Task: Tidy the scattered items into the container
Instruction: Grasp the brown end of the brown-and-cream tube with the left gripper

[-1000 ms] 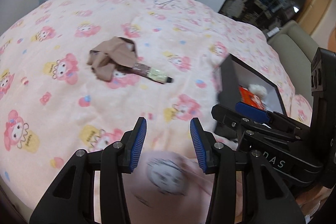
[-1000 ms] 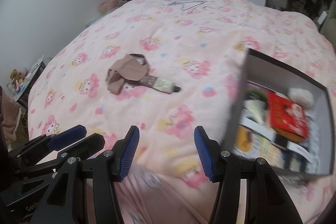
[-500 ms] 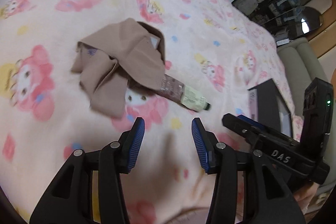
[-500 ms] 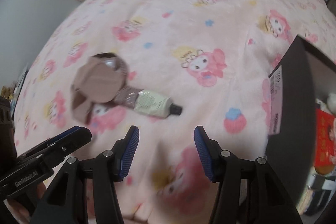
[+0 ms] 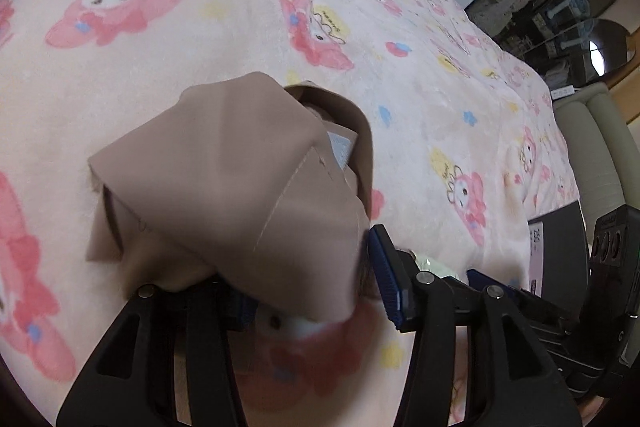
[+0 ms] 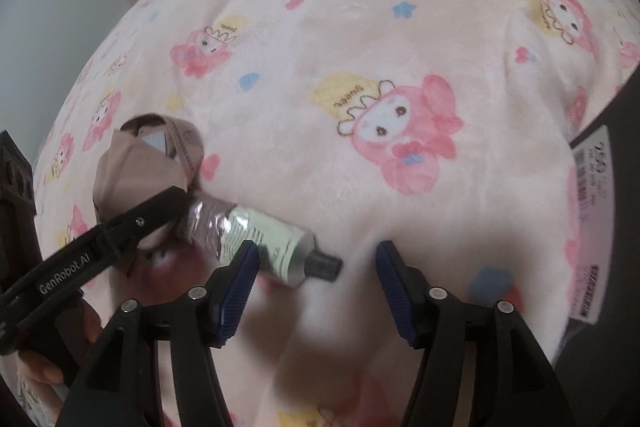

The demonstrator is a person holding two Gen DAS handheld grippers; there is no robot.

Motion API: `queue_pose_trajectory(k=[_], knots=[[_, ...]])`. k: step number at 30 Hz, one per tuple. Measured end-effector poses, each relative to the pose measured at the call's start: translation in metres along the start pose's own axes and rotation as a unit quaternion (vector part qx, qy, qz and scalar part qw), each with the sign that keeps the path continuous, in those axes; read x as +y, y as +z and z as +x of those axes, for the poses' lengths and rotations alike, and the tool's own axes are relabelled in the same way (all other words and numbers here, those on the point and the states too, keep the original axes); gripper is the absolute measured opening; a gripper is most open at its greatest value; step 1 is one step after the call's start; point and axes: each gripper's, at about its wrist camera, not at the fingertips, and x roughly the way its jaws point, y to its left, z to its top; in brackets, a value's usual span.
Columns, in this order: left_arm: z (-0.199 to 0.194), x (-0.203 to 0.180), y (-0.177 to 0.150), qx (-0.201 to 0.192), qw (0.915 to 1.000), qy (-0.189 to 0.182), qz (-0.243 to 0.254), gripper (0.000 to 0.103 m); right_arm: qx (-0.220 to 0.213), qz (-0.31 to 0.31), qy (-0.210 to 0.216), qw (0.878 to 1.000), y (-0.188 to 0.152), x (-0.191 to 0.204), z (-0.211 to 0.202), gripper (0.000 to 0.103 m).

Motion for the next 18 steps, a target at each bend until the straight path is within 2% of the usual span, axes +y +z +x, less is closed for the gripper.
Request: queue_pose_trajectory(k=[4, 10, 11, 12, 14, 16, 18], knots=[[-0.008, -0.006, -0.007, 0.006, 0.9999, -0.014, 0.000, 0.050, 0.003, 0.000, 0.036, 0.999, -0.001, -0.001, 0.006, 0.058], [-0.042, -0.017, -0.036, 0.019, 0.9996, -0.023, -0.002, 0.049, -0.020, -0.011, 0.045, 0.999, -0.017, 0.002, -0.028, 0.056], [-0.048, -0.019, -0.043, 0.022, 0.9991, -0.036, -0.004, 0.049, -0.019, -0.009, 0.060, 0.998, -0.021, 0.002, -0.036, 0.050], [-0.055, -0.020, -0.052, 0.026, 0.9981, -0.055, -0.008, 0.049, -0.009, -0.005, 0.095, 0.995, -0.025, 0.003, -0.042, 0.047], [-0.066, -0.024, -0.067, 0.023, 0.9978, -0.061, -0.012, 0.049, 0.015, -0.004, 0.140, 0.990, -0.036, 0.009, -0.048, 0.047], [-0.072, -0.023, -0.080, 0.017, 0.9993, -0.032, -0.014, 0.049, 0.010, -0.032, 0.121, 0.992, -0.048, 0.021, -0.058, 0.047], [-0.072, -0.015, -0.084, 0.023, 0.9987, -0.034, -0.030, 0.049, -0.007, -0.055, 0.081, 0.995, -0.057, 0.026, -0.064, 0.047]])
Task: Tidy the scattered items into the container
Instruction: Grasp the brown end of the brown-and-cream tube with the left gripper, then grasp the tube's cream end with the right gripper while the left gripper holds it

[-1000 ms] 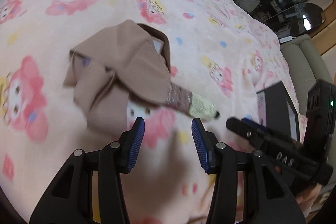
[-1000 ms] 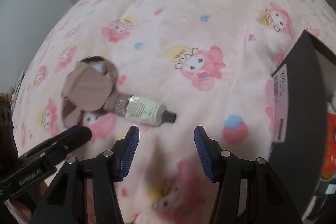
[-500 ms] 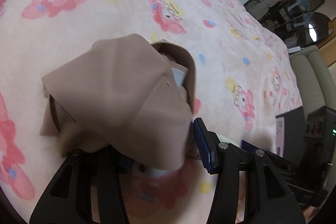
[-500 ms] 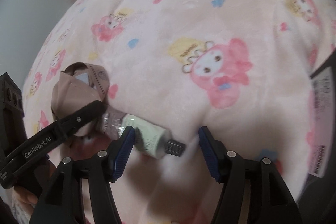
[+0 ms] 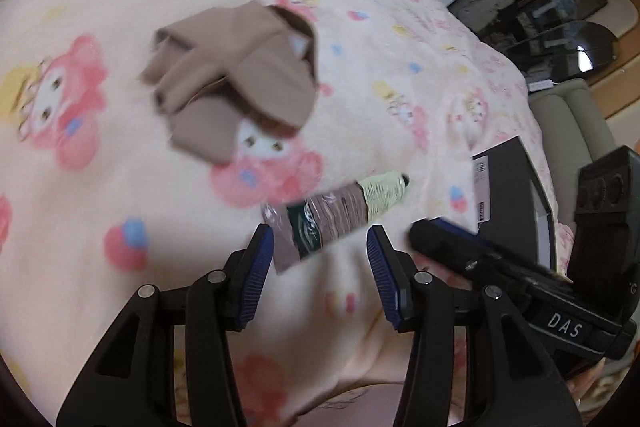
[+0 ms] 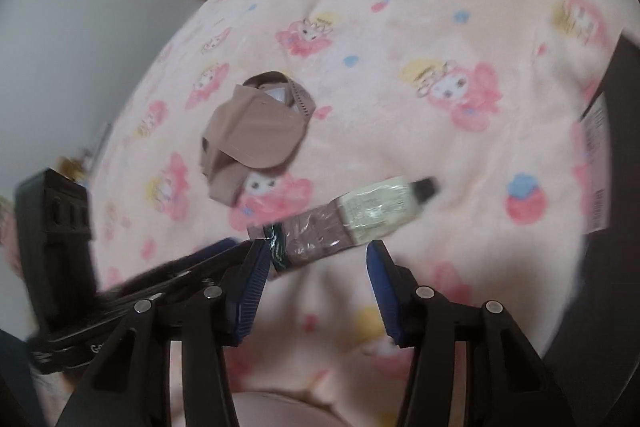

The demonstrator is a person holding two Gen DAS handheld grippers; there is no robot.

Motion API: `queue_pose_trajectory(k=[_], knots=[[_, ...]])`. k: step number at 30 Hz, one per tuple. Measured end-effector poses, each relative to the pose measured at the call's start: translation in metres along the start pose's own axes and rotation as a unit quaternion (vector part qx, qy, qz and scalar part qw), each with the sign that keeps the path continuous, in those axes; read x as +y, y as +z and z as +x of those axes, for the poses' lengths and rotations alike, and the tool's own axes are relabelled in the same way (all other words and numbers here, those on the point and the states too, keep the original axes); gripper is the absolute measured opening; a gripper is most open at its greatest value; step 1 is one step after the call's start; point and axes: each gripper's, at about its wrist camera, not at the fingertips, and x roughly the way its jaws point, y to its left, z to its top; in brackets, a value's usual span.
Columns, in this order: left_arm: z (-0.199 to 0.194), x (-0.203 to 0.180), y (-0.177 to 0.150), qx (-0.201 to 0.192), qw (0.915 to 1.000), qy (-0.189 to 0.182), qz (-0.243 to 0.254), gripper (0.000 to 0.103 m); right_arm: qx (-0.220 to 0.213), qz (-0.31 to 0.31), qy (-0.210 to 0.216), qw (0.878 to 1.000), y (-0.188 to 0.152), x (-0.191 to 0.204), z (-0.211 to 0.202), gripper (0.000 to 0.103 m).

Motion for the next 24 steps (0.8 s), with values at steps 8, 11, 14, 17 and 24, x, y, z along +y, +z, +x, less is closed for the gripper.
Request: queue_pose_trajectory(k=[8, 11, 14, 17, 24], knots=[[0.019, 0.014, 0.007, 0.036, 0.9989, -0.013, -0.026, 0.049, -0.023, 0.048, -0.072, 0.996, 0.021, -0.044, 0.011, 0.051], [0.037, 0.019, 0.010, 0.058, 0.9974, -0.021, -0.037, 0.049, -0.004, 0.063, -0.080, 0.995, 0.034, -0.059, 0.031, 0.051], [0.046, 0.026, 0.011, 0.066, 0.9957, -0.043, -0.049, 0.049, 0.009, 0.070, -0.059, 0.996, 0.041, -0.065, 0.051, 0.054], [0.043, 0.029, 0.011, 0.060, 0.9940, -0.070, -0.059, 0.048, 0.008, 0.056, -0.044, 0.997, 0.044, -0.058, 0.061, 0.054], [0.013, 0.025, -0.001, 0.033, 0.9916, -0.101, -0.073, 0.046, 0.023, 0.005, -0.007, 1.000, 0.023, -0.024, 0.049, 0.048]])
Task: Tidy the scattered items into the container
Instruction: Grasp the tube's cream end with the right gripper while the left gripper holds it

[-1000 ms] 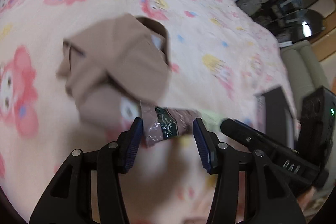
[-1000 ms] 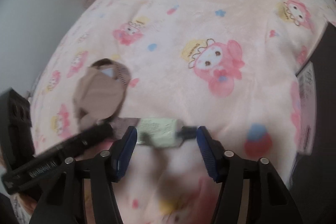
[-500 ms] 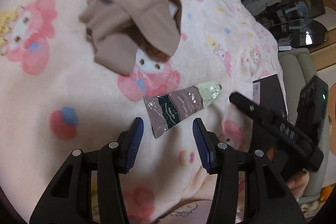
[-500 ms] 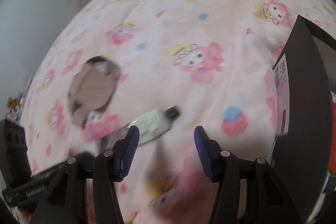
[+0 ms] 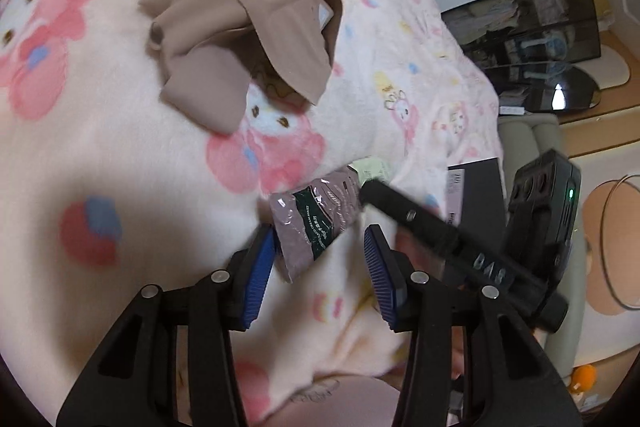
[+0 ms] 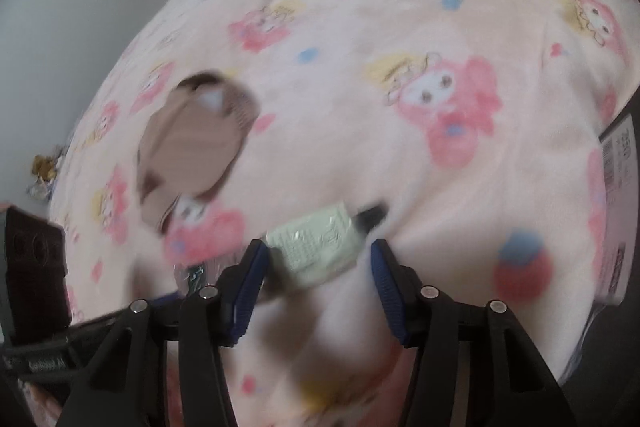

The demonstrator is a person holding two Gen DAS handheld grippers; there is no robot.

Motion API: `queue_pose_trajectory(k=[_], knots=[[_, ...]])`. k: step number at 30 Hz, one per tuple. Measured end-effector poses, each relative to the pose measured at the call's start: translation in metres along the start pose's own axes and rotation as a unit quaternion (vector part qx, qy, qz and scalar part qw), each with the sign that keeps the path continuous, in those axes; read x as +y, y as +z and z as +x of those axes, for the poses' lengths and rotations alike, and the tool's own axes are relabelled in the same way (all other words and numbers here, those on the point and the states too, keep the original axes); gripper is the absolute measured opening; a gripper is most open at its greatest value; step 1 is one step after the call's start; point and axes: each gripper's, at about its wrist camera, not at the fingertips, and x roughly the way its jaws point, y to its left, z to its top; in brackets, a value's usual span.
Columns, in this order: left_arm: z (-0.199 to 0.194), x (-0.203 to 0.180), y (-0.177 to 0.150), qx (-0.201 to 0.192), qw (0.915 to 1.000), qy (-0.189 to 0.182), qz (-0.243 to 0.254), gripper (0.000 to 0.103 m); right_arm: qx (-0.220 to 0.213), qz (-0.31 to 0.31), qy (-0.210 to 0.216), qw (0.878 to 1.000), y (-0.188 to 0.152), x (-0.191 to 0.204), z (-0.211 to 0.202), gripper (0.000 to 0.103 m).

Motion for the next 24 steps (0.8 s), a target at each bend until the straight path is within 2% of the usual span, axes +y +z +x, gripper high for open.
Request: queue_pose_trajectory(k=[2, 3, 5, 7, 9, 15, 17, 20, 24], knots=[[-0.008, -0.001, -0.007, -0.011, 0.9999, 0.004, -0.002, 0.045, 0.026, -0.006, 0.058, 0.998, -0.012, 0.012, -0.005, 0.045], [-0.013, -0.002, -0.010, -0.018, 0.9998, 0.009, -0.001, 0.045, 0.035, -0.011, 0.073, 0.997, -0.018, 0.018, -0.007, 0.045], [-0.021, 0.001, -0.016, -0.029, 0.9992, 0.025, -0.005, 0.045, 0.029, -0.037, 0.057, 0.997, -0.027, 0.032, -0.014, 0.044], [-0.024, 0.010, -0.017, -0.029, 0.9991, 0.029, -0.015, 0.045, 0.005, -0.052, 0.017, 0.998, -0.029, 0.035, -0.021, 0.044], [-0.019, 0.019, -0.016, -0.021, 0.9990, 0.029, -0.026, 0.045, -0.012, -0.037, -0.009, 0.999, -0.022, 0.026, -0.022, 0.044], [0.005, 0.017, -0.004, -0.003, 0.9998, 0.013, -0.016, 0.045, -0.044, 0.009, -0.068, 0.997, 0.014, -0.011, -0.014, 0.045], [0.016, 0.018, 0.001, 0.005, 0.9997, 0.014, -0.018, 0.045, -0.039, 0.009, -0.061, 0.997, 0.023, -0.015, -0.005, 0.047], [0.020, 0.021, 0.004, 0.014, 0.9997, 0.004, -0.018, 0.042, -0.002, 0.020, -0.028, 0.999, 0.024, -0.021, 0.013, 0.050], [0.003, 0.021, -0.002, -0.005, 0.9998, -0.002, -0.016, 0.035, -0.012, 0.006, -0.002, 1.000, 0.015, -0.013, 0.005, 0.049]])
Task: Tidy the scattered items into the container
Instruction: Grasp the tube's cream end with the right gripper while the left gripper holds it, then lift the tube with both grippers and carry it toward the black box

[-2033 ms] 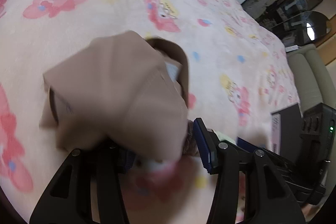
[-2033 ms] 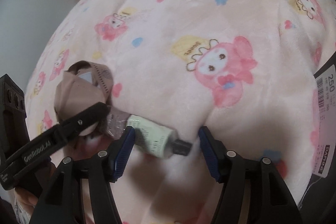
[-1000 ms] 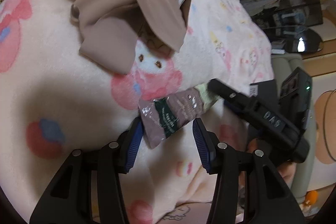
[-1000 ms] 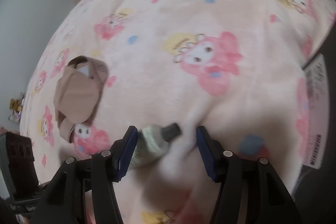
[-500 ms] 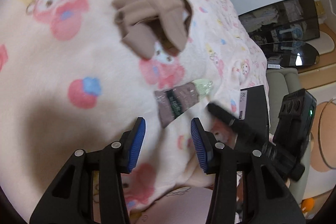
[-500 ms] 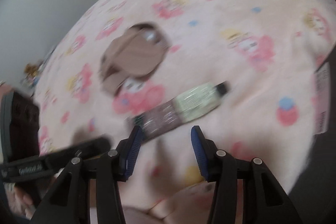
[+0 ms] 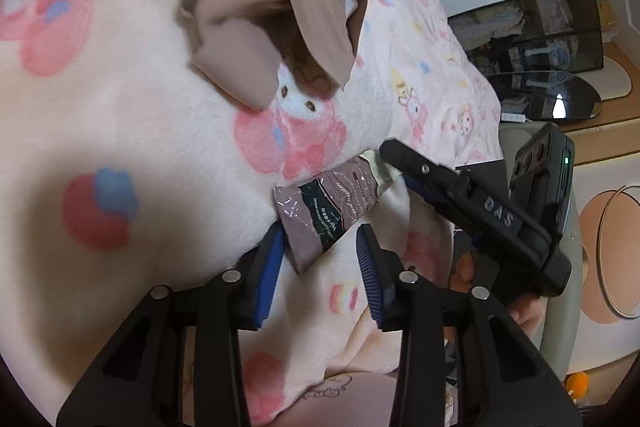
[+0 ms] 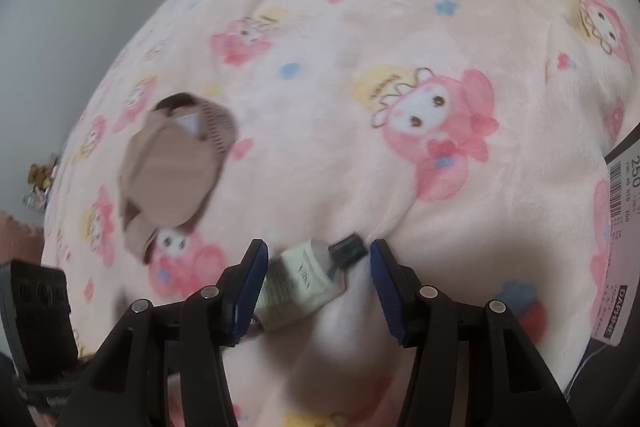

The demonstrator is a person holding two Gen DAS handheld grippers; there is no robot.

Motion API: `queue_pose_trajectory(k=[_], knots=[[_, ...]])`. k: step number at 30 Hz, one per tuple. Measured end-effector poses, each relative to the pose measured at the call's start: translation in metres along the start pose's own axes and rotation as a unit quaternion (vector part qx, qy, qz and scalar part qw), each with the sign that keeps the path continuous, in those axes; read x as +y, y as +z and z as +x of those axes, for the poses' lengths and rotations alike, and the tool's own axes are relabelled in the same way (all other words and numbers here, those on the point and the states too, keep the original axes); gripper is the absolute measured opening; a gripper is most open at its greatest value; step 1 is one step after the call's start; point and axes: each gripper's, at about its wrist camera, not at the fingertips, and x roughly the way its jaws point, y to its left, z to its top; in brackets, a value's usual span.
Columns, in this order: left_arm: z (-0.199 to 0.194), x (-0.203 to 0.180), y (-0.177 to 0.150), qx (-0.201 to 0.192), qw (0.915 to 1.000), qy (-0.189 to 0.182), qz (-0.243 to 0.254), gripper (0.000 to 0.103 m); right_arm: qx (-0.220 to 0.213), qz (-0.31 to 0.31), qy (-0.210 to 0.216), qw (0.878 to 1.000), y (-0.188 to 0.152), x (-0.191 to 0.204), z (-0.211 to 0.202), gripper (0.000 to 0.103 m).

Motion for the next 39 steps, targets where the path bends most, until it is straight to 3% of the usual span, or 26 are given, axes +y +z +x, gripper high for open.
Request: queue_pose_trajectory(k=[2, 7, 11, 14, 17, 24, 25, 27, 28, 29, 31, 33, 36, 39], knots=[[-0.013, 0.000, -0.004, -0.016, 0.9998, 0.013, 0.000, 0.036, 0.008, -0.006, 0.026, 1.000, -0.008, 0.010, -0.008, 0.046], [-0.045, 0.009, -0.019, -0.056, 0.9976, 0.040, -0.013, 0.036, 0.035, -0.054, 0.039, 0.997, -0.034, 0.039, -0.020, 0.046], [-0.054, 0.021, -0.026, -0.059, 0.9961, 0.063, -0.020, 0.036, 0.068, -0.071, 0.084, 0.992, -0.049, 0.055, -0.021, 0.046], [-0.048, 0.025, -0.024, -0.063, 0.9937, 0.088, -0.028, 0.036, 0.056, -0.098, 0.044, 0.993, -0.051, 0.061, -0.017, 0.046], [-0.040, 0.027, -0.023, -0.061, 0.9948, 0.077, -0.026, 0.036, 0.047, -0.104, -0.013, 0.993, -0.042, 0.057, -0.002, 0.046], [-0.024, 0.029, -0.022, -0.051, 0.9969, 0.056, -0.019, 0.036, 0.053, -0.088, 0.016, 0.995, -0.029, 0.045, 0.022, 0.053], [-0.022, 0.028, -0.022, -0.051, 0.9967, 0.061, -0.016, 0.041, 0.050, -0.093, 0.019, 0.994, -0.029, 0.046, 0.021, 0.053], [-0.024, 0.018, -0.025, -0.050, 0.9964, 0.068, 0.003, 0.041, 0.038, -0.105, 0.018, 0.994, -0.031, 0.051, 0.010, 0.053], [-0.026, 0.012, -0.027, -0.049, 0.9966, 0.065, 0.012, 0.041, 0.040, -0.107, 0.026, 0.993, -0.033, 0.053, 0.005, 0.043], [-0.029, 0.005, -0.030, -0.050, 0.9969, 0.058, 0.020, 0.041, 0.048, -0.106, 0.045, 0.992, -0.035, 0.055, 0.000, 0.040], [-0.033, -0.005, -0.034, -0.050, 0.9975, 0.044, 0.026, 0.036, 0.048, -0.113, 0.061, 0.991, -0.042, 0.064, -0.011, 0.040], [-0.039, -0.016, -0.038, -0.056, 0.9962, 0.055, 0.037, 0.030, 0.031, -0.133, 0.047, 0.990, -0.055, 0.080, -0.028, 0.039], [-0.046, -0.021, -0.043, -0.059, 0.9960, 0.054, 0.038, 0.030, 0.021, -0.133, 0.061, 0.989, -0.058, 0.089, -0.044, 0.039], [-0.051, -0.016, -0.047, -0.062, 0.9956, 0.065, 0.028, 0.029, 0.012, -0.148, 0.041, 0.988, -0.065, 0.088, -0.061, 0.039]])
